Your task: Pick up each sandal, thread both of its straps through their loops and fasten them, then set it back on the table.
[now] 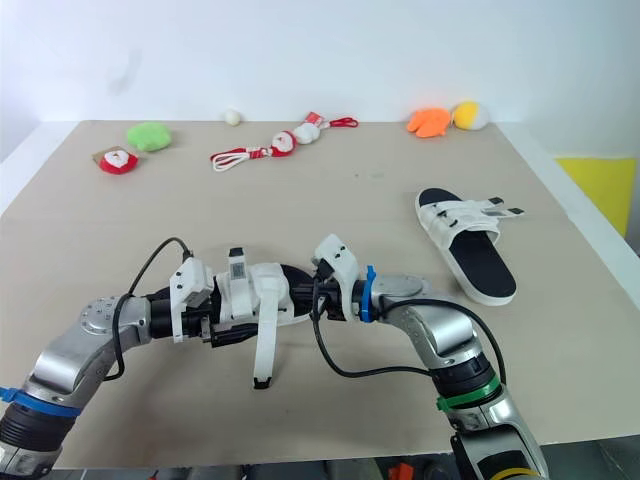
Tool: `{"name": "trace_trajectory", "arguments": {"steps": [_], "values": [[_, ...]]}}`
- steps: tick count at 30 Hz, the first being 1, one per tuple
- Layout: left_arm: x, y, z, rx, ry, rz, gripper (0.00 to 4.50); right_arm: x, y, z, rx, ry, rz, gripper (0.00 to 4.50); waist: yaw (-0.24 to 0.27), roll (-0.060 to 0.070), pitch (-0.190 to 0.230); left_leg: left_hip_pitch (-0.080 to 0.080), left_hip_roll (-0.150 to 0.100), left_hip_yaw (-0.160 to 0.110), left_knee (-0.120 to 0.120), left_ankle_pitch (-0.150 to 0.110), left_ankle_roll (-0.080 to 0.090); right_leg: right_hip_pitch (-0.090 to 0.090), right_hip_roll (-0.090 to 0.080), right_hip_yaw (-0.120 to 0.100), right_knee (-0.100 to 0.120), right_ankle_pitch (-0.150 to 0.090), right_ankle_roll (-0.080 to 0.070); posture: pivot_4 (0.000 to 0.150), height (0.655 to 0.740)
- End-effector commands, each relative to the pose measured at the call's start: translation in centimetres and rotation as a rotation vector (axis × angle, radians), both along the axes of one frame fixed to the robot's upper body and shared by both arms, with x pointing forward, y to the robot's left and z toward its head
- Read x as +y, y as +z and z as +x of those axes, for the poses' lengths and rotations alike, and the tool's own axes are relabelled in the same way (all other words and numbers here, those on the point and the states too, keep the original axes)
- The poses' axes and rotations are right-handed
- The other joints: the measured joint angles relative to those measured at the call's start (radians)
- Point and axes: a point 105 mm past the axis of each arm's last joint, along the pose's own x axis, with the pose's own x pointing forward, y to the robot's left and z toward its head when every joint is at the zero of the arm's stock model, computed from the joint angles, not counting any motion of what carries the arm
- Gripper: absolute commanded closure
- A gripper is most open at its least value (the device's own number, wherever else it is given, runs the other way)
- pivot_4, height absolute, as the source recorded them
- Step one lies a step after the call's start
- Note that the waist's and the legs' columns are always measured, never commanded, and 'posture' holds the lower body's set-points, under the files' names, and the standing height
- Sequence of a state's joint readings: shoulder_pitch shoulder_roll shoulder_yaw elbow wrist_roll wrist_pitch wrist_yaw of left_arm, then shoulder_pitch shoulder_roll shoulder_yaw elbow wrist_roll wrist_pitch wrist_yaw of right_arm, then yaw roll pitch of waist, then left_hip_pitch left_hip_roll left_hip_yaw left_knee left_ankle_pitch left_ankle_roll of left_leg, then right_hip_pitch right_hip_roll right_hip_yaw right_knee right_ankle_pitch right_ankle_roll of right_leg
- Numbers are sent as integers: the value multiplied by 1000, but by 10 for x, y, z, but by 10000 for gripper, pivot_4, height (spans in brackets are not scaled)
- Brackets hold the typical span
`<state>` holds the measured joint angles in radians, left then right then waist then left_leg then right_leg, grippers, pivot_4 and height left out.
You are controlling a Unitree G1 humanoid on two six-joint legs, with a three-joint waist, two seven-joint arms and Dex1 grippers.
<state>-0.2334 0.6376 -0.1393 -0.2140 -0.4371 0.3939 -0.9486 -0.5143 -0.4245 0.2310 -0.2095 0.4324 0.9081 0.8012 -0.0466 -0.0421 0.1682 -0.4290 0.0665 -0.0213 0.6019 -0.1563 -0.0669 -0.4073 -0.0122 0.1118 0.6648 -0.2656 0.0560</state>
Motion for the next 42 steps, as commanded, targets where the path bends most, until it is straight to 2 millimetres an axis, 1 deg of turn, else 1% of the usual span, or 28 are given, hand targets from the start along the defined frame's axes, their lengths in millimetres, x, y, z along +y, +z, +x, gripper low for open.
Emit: {"name": "trace_trajectory", "arguments": {"steps": [1, 4, 7, 9, 11, 13, 16, 18, 20, 22, 24, 26, 27, 29, 31, 33, 37, 39, 40, 42], "values": [[0, -1, 1, -7, 2, 9, 88, 3, 9, 2, -33, 7, 22, 45000, 0, 0, 0, 0, 0, 0, 0, 0, 0, 0, 0, 0, 0, 0, 0, 1500, 7400], [4, -2, 2, -6, 19, 26, 88, 3, -3, 2, -18, -6, -23, 45000, 0, 0, 0, 0, 0, -1, 0, 0, 0, 0, 0, 0, 0, 0, 0, 1500, 7400], [19, 4, -1, 8, 60, 19, 88, -8, -24, 14, 16, -106, -119, 45000, -5, 0, 0, 0, 0, -1, 0, 0, 0, 0, 1, 0, 0, 0, 0, 1500, 7400], [27, 6, -5, 23, 74, 24, 88, -13, -30, 19, 30, -150, -149, 45000, -11, 0, -1, 2, 1, 0, 0, 0, 0, 0, 1, 0, 0, 0, 0, 1500, 7400], [33, 8, -7, 33, 87, 28, 88, -14, -32, 21, 38, -166, -156, 45000, -12, 0, -1, 3, 1, 0, 0, 0, 1, 1, 1, 0, 1, 0, 0, 1500, 7400], [43, 10, -12, 49, 107, 39, 88, -13, -31, 22, 45, -173, -145, 45000, -13, 0, -1, 4, 1, 0, 0, 2, 2, 1, 1, 0, 1, 1, -1, 1500, 7400], [64, 16, -21, 96, 149, 49, 88, -10, -28, 19, 52, -168, -125, 45000, -18, -1, -1, 4, 1, 0, 0, 2, 3, 0, 1, 0, 1, 3, -5, 1500, 7400], [73, 26, -30, 132, 160, 10, 88, -9, -27, 17, 61, -166, -115, 45000, -20, -1, -1, 5, 1, 0, 0, 2, 3, -1, 0, 0, 1, 3, -5, 1500, 7400], [73, 40, -42, 171, 141, -43, 88, -8, -26, 16, 76, -166, -107, 45000, -20, -1, -1, 5, 1, 0, 0, 2, 3, -2, -1, 0, 0, 3, -5, 1500, 7400], [69, 50, -55, 206, 105, -78, 88, -7, -27, 13, 95, -162, -104, 45000, -20, -2, -1, 5, 0, 1, 0, 2, 3, -2, -3, -1, 0, 3, -6, 1500, 7400], [59, 58, -69, 242, 53, -123, 88, -6, -27, 11, 101, -158, -106, 45000, -21, -2, 0, 5, 0, 2, 0, 2, 3, -2, -4, -1, -1, 3, -6, 1500, 7400], [39, 63, -84, 279, -28, -178, 88, -6, -27, 9, 111, -153, -109, 45000, -21, -2, 0, 5, -1, 3, 0, 2, 3, -2, -6, -1, -1, 2, -6, 1500, 7400], [32, 64, -89, 291, -51, -193, 88, -5, -27, 8, 116, -151, -110, 45000, -21, -2, 0, 5, -1, 3, 0, 2, 3, -2, -6, -1, -1, 1, -6, 1500, 7400], [18, 48, -94, 324, -67, -147, 88, -6, -27, 8, 124, -151, -113, 45000, -21, -2, 0, 5, -1, 3, -1, 2, 2, -2, -6, -1, -1, 1, -6, 1500, 7400], [9, 35, -95, 349, -61, -118, 88, -6, -27, 8, 131, -153, -115, 45000, -21, -2, -1, 5, -2, 3, -1, 1, 2, -1, -6, 0, -1, 0, -4, 1500, 7400], [1, 18, -88, 365, -29, -93, 88, -7, -27, 9, 138, -157, -119, 45000, -21, -1, -1, 5, -2, 2, -1, 1, 2, -1, -5, 0, -2, 0, -4, 1500, 7400], [-10, -5, -78, 385, 20, -69, 88, -8, -26, 9, 142, -167, -120, 45000, -21, -2, -1, 5, -3, 1, 0, 1, 2, 0, -5, 0, -2, 0, -4, 1500, 7400], [-13, -13, -71, 384, 42, -57, 88, -8, -26, 8, 143, -169, -121, 45000, -21, -2, -1, 4, -4, 2, 0, 1, 2, 0, -6, 0, -2, 0, -4, 1500, 7400], [-15, -14, -66, 382, 52, -75, 88, -8, -26, 8, 143, -171, -121, 45000, -20, -2, -1, 4, -4, 2, 0, 1, 2, 0, -6, 0, -2, 0, -4, 1500, 7400], [-22, -14, -62, 396, 39, -115, 88, -9, -26, 8, 142, -176, -122, 45000, -20, -2, -1, 4, -4, 1, -1, 1, 2, 0, -5, 0, -2, 0, -4, 1500, 7400]]}}
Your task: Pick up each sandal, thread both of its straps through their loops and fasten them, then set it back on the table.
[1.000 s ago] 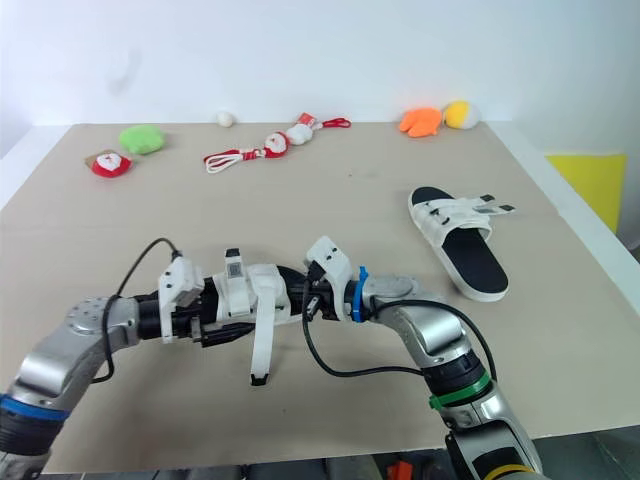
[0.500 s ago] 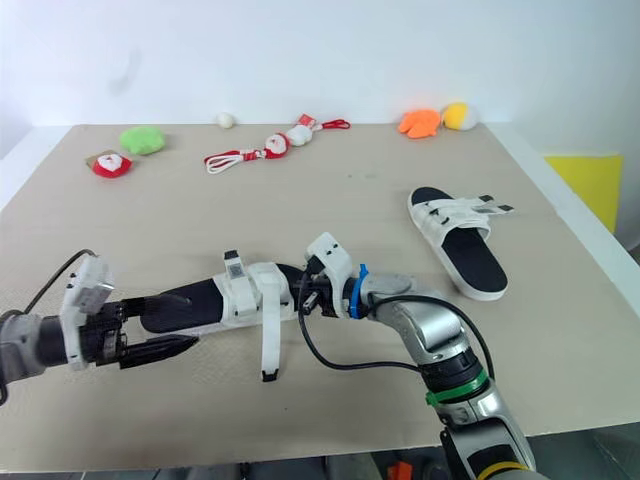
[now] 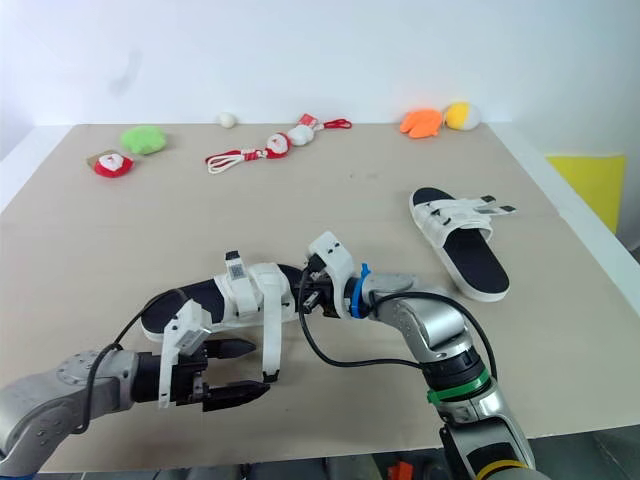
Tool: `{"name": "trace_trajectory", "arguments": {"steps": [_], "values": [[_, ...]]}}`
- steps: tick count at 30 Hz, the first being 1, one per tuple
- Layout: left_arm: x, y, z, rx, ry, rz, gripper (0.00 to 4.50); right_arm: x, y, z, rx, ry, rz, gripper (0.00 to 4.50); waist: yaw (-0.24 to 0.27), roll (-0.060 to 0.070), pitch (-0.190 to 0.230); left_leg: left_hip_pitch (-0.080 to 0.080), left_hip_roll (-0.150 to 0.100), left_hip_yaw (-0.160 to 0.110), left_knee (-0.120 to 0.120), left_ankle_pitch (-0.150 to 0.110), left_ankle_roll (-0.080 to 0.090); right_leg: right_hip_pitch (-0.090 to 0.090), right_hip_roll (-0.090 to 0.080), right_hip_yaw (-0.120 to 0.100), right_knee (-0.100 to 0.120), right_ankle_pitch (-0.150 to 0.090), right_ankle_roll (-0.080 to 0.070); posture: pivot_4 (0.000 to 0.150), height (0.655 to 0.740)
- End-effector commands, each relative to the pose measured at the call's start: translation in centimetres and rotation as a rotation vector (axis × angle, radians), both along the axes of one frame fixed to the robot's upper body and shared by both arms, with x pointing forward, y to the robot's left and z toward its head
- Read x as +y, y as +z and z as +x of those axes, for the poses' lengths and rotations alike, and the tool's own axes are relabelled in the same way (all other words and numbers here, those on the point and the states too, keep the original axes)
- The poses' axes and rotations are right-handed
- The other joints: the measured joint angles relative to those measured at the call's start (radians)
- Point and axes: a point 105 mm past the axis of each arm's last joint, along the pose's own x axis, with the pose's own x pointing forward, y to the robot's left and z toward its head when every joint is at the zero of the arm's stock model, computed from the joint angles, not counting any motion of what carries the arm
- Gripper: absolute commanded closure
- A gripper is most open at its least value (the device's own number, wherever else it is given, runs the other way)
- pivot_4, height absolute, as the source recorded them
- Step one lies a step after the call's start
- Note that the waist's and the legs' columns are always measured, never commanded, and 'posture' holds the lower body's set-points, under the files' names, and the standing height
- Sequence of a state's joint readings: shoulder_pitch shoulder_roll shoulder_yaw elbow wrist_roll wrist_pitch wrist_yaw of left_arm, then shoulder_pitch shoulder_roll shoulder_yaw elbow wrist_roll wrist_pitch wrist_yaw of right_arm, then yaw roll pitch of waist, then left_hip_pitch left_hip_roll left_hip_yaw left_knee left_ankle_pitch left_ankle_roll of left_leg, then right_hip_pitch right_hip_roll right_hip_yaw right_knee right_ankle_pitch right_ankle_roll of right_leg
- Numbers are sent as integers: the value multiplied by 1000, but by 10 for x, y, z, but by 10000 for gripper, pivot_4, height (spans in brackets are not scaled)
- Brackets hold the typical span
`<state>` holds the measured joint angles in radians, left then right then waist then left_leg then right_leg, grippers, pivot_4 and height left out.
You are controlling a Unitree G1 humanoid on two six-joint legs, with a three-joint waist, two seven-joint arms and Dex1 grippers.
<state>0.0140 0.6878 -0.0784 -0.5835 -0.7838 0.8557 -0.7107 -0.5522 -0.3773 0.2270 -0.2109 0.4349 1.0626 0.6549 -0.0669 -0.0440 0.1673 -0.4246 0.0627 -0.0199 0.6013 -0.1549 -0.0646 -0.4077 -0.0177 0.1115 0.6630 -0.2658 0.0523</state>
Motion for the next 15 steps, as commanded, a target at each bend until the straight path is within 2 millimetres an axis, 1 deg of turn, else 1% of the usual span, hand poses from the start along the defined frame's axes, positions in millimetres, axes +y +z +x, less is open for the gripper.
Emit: {"name": "trace_trajectory", "arguments": {"steps": [1, 4, 6, 7, 8, 9, 12, 13, 14, 15], "values": [[-12, 3, 7, -14, -15, -57, 88, -12, -20, -1, 77, -55, -57, 45000, 1, 0, 0, 0, 0, 0, 0, 0, 0, 0, 0, 0, 0, 0, 0, 1500, 7400], [-16, 3, 8, -9, -25, -73, 88, -12, -20, -2, 76, -58, -56, 45000, 0, 0, 0, 0, 0, 0, 0, 0, 0, 0, 0, 0, 0, 0, 0, 1500, 7400], [-18, 4, 6, 4, -39, -92, 5337, -11, -20, -2, 75, -59, -55, 45000, 0, 0, 0, 0, 0, 0, 0, 0, 0, 0, 0, 0, 0, 0, 1, 1500, 7400], [-19, 5, 6, 6, -48, -99, 9590, -11, -20, -2, 75, -60, -55, 45000, 0, 0, 0, 0, 0, 0, 0, 0, 0, 0, 0, 0, 0, 0, 1, 1500, 7400], [-20, 5, 6, 8, -52, -108, 12449, -11, -20, -2, 73, -61, -56, 45000, 0, 0, 0, -1, 0, 0, 0, 0, 0, 0, 0, 0, 0, 0, 1, 1500, 7400], [-21, 6, 6, 11, -54, -116, 18414, -11, -20, -2, 73, -62, -57, 45000, 0, 0, 0, -1, 0, 0, 0, 0, 0, 1, 0, 0, 0, 0, 1, 1500, 7400], [-21, 8, 6, 11, -62, -135, 32264, -12, -20, -1, 71, -66, -57, 45000, 0, 0, 0, -1, 0, 0, 0, 0, 0, 0, 0, 0, 0, 0, 1, 1500, 7400], [-21, 8, 6, 11, -63, -137, 35818, -12, -20, -1, 70, -66, -57, 45000, 0, 0, 0, -1, 0, 0, 0, 0, 0, 1, 0, 0, 0, 0, 1, 1500, 7400], [-20, 11, 6, 10, -69, -145, 41042, -12, -21, -1, 71, -68, -58, 45000, 0, 0, 0, -1, 0, 0, 0, 0, 0, 0, 0, 0, 0, 0, 1, 1500, 7400], [-18, 15, 6, 5, -80, -159, 44739, -13, -21, -1, 71, -70, -59, 45000, 0, 0, 0, -1, 0, 0, 0, 0, 0, 0, 0, 0, 0, 0, 1, 1500, 7400]]}}
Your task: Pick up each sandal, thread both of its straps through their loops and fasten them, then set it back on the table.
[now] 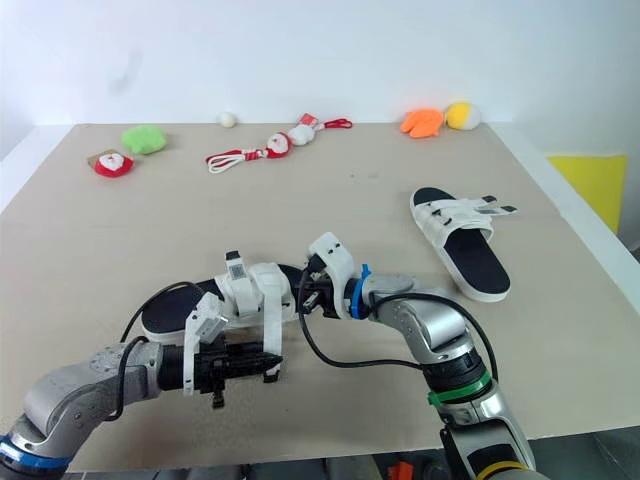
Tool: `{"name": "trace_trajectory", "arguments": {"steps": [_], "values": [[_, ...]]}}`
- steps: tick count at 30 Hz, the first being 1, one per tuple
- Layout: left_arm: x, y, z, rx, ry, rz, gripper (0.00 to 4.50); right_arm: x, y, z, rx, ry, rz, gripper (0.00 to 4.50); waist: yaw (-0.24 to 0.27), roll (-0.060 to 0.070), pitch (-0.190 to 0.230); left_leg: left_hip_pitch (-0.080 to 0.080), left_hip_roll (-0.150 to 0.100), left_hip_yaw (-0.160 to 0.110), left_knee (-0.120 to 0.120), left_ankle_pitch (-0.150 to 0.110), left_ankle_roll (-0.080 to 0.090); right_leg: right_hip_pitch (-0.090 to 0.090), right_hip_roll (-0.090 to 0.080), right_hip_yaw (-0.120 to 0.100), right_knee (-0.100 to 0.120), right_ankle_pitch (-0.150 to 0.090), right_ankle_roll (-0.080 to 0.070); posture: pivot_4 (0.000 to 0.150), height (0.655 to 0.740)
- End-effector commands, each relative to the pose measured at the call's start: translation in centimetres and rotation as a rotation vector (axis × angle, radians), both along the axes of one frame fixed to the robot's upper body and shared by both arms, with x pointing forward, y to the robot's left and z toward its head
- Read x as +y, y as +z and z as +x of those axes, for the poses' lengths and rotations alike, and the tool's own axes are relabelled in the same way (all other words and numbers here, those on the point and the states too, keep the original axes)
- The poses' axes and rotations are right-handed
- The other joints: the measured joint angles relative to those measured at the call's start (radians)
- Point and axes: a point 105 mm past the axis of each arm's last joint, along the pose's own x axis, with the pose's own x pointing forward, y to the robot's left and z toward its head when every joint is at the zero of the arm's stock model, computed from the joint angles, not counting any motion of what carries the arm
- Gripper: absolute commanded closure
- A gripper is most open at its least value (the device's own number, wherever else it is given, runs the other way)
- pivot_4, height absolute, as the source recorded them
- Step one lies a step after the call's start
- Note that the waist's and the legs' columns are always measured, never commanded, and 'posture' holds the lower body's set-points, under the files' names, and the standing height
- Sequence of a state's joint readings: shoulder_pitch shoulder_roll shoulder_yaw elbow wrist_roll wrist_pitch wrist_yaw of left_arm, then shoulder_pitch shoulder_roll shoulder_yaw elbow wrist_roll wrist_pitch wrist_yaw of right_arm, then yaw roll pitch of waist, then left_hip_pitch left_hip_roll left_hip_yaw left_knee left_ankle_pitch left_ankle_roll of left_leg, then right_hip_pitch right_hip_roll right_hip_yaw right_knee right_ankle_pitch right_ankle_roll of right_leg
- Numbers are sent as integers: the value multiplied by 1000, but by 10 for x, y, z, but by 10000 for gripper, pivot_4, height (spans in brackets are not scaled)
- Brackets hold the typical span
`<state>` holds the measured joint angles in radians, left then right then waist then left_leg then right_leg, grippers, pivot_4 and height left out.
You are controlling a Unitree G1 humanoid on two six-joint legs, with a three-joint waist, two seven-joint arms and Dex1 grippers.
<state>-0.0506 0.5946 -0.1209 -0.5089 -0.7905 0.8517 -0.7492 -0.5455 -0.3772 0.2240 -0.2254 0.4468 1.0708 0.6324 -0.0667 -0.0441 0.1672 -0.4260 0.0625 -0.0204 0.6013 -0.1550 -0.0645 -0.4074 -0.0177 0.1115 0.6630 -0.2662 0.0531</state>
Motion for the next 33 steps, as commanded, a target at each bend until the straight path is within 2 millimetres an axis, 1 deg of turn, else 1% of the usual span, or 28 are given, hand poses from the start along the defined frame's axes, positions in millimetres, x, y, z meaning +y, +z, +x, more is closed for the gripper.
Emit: {"name": "trace_trajectory", "arguments": {"steps": [1, 2, 4, 6, 8, 10, 12, 14, 16, 19, 23, 27, 33], "values": [[2, 19, -2, -38, -47, -69, 44739, -13, -21, -1, 72, -59, -60, 45000, 0, 0, 0, 0, 0, 0, 0, 0, 0, 0, 0, 0, 0, 0, 0, 1500, 7400], [4, 23, -3, -50, -58, -81, 44739, -13, -21, -1, 72, -59, -60, 45000, 0, 0, 0, 0, 0, 0, 0, 0, 0, 0, 0, 0, 0, 0, 0, 1500, 7400], [10, 44, -2, -62, -76, -151, 44739, -13, -22, 0, 71, -62, -60, 45000, 0, 0, 0, 0, 0, 0, 0, 0, 0, 0, 0, 0, 0, 0, 0, 1500, 7400], [16, 70, 9, -108, -55, -210, 44739, -13, -22, 0, 70, -63, -60, 45000, 1, 0, 0, -1, 0, -1, 0, 0, 0, 0, 0, -1, 0, 0, 0, 1500, 7400], [18, 88, 19, -142, -33, -249, 44739, -13, -22, 0, 70, -62, -60, 45000, 2, 0, 0, -1, 0, -1, 0, 0, 0, 0, 0, -1, 0, 0, 0, 1500, 7400], [17, 98, 26, -167, -17, -270, 44739, -12, -23, 0, 69, -62, -62, 45000, 0, 0, 0, -1, -1, -1, 1, 0, 0, 0, 0, 0, 0, 0, 1, 1500, 7400], [15, 103, 41, -212, 53, -244, 44739, -12, -23, 0, 68, -63, -61, 45000, -1, 0, 0, -1, -1, 0, 0, 0, 0, 2, 0, 0, 0, -1, 1, 1500, 7400], [13, 102, 53, -232, 101, -214, 44739, -11, -23, 0, 68, -63, -60, 45000, 0, -1, 0, -2, -1, -2, 0, 0, 0, 3, 2, 0, 0, -1, 3, 1500, 7400], [10, 100, 57, -234, 110, -200, 44739, -11, -23, -1, 69, -64, -59, 45000, 0, -1, 0, -3, 0, -4, 0, 0, 0, 2, 3, 0, 0, -1, 4, 1500, 7400], [4, 81, 66, -219, 133, -132, 44739, -10, -24, -2, 69, -64, -57, 45000, 0, -1, 0, -3, 0, -4, 0, 0, 0, 3, 3, 0, 0, -1, 4, 1500, 7400], [-1, 69, 61, -202, 95, -104, 44739, -12, -23, -2, 65, -72, -57, 45000, 0, -1, 0, -3, -1, -4, 0, 0, 0, 2, 3, 0, 0, -1, 4, 1500, 7400], [-1, 59, 61, -190, 103, -86, 44739, -12, -22, -2, 62, -78, -54, 45000, 0, -1, 0, -3, 0, -4, 0, 0, 0, 2, 3, 0, 0, -1, 4, 1500, 7400], [-4, 55, 55, -179, 83, -84, 44739, -13, -23, -2, 59, -82, -56, 45000, 0, -1, 0, -3, -1, -4, 0, 0, 0, 2, 3, 0, 0, -1, 4, 1500, 7400]]}}
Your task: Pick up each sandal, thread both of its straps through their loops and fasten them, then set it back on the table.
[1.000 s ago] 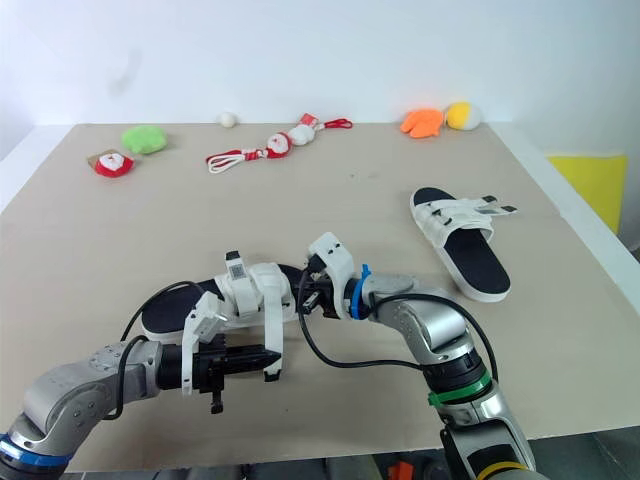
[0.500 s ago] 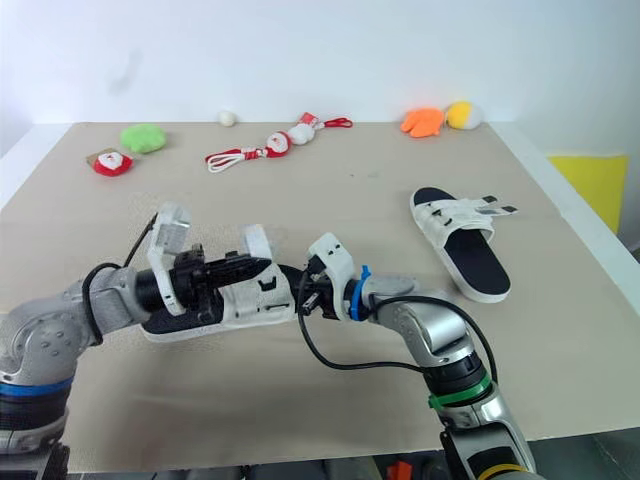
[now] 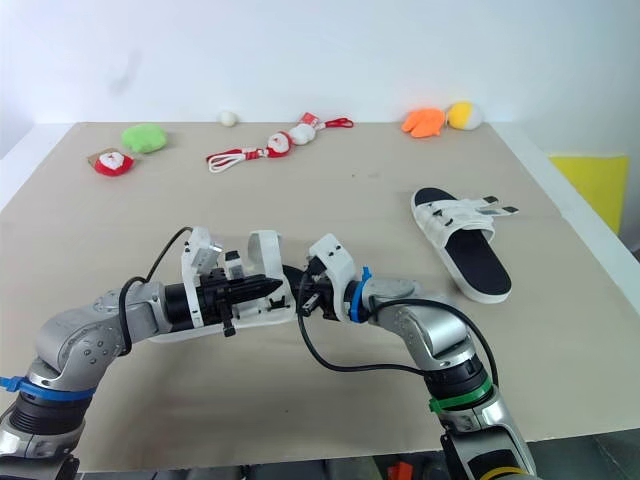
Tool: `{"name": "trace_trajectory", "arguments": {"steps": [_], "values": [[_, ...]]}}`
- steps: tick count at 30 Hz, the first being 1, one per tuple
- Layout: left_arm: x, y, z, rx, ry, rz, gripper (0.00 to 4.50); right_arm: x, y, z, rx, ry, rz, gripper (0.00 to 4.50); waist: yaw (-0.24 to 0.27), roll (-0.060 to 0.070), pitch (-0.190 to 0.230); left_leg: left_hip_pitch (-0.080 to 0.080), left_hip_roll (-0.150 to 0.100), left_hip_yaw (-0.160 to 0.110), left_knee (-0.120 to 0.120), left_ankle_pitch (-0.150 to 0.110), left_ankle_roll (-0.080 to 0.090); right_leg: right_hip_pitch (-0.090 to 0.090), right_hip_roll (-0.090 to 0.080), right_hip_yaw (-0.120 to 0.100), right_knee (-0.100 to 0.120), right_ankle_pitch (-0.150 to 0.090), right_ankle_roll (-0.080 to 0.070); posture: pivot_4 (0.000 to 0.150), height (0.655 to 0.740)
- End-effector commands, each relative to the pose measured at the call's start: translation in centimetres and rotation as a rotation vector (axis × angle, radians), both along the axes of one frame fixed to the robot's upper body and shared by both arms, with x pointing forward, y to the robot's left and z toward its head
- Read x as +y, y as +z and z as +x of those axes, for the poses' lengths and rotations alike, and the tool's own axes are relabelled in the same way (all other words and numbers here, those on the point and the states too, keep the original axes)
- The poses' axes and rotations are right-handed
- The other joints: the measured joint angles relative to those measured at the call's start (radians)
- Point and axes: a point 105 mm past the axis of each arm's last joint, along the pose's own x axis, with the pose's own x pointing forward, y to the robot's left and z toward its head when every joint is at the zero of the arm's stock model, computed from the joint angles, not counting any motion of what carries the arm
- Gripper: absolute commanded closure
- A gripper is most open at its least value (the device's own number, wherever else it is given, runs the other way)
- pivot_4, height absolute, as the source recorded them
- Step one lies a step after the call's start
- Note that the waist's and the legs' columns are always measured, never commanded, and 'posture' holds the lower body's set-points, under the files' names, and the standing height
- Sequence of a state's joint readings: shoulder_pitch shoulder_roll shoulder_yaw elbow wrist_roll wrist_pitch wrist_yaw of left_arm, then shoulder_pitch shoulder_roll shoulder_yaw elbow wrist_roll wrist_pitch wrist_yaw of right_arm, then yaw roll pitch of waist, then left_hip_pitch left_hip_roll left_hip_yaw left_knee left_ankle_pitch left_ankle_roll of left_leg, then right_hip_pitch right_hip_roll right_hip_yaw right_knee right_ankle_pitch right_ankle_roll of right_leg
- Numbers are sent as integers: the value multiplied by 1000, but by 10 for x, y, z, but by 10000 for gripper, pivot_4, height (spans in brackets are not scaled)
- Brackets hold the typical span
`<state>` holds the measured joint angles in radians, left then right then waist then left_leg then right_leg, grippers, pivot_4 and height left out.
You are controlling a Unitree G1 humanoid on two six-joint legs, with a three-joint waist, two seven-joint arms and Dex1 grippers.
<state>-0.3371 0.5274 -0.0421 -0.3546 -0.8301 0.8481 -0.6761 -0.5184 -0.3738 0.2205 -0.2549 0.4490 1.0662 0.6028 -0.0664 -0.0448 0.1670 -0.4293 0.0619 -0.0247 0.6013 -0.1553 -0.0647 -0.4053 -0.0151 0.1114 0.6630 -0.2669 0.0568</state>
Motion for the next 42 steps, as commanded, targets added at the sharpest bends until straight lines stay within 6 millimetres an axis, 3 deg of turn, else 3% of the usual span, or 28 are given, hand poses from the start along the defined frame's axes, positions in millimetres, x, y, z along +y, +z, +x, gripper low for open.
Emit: {"name": "trace_trajectory", "arguments": {"steps": [1, 26, 42], "values": [[-4, -1, -7, -1, -22, 0, 44739, -12, -21, 1, 71, -62, -59, 45000, 0, 0, 0, 0, 0, 0, 0, 0, 0, 0, 0, 0, 0, 0, 0, 1500, 7400], [-10, -2, -13, 26, -29, -40, 44739, -11, -21, 3, 68, -58, -63, 45000, 0, 0, 0, 0, 0, 0, 0, 0, 0, 0, 0, 0, 0, 0, 0, 1500, 7400], [-12, -22, -17, 30, -1, 29, 44739, -8, -21, 2, 68, -53, -60, 45000, 0, 0, -2, 1, 0, 0, 0, 0, 0, 0, 0, 0, 0, 0, 0, 1500, 7400]]}}
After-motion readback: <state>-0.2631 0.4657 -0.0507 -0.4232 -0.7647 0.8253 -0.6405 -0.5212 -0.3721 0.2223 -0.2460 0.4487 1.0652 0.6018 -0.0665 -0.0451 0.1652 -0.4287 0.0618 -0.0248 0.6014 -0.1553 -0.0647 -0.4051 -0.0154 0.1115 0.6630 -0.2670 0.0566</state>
